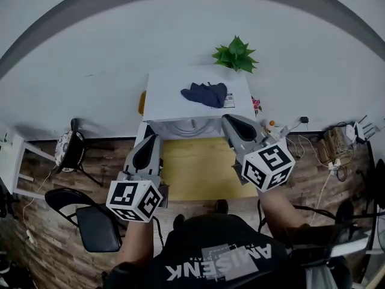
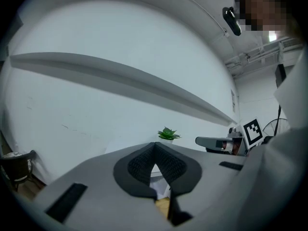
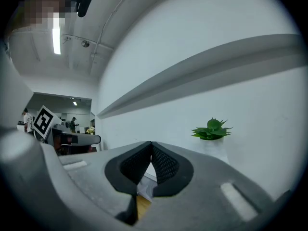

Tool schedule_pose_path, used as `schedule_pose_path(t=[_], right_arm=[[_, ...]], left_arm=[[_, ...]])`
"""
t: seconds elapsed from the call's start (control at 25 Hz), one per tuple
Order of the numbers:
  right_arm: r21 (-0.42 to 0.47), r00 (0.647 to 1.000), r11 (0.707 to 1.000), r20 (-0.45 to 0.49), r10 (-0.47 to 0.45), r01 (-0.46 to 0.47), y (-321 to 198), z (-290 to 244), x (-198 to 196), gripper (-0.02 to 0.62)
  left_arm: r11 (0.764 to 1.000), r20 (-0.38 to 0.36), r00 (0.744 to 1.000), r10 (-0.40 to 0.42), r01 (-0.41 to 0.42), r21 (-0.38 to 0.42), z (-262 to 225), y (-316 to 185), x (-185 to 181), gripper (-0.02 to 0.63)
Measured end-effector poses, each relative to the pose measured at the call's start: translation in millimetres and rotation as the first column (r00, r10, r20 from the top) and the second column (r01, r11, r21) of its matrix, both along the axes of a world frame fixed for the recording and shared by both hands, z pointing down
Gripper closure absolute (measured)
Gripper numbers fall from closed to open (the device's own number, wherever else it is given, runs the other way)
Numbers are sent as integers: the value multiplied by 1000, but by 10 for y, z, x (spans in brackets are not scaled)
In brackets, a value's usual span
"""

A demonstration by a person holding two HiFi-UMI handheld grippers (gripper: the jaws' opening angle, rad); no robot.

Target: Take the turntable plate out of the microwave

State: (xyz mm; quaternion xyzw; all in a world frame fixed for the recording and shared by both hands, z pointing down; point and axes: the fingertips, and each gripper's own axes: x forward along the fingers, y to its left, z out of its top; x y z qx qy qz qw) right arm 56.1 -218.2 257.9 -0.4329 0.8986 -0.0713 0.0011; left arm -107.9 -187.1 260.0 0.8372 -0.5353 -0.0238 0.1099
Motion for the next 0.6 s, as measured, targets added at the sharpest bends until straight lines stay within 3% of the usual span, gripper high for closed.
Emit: schedule_pose_path(t=[0.32, 0.6], right_arm=[[-10, 994, 994, 30, -108, 109, -292, 68, 209, 589], [6, 984, 986, 52, -168, 168, -396, 116, 138, 588]], left_arm=[[998, -17, 999, -47, 47, 32, -9, -297, 382, 604], [999, 50, 998, -45, 45, -4, 223, -464, 501, 604]])
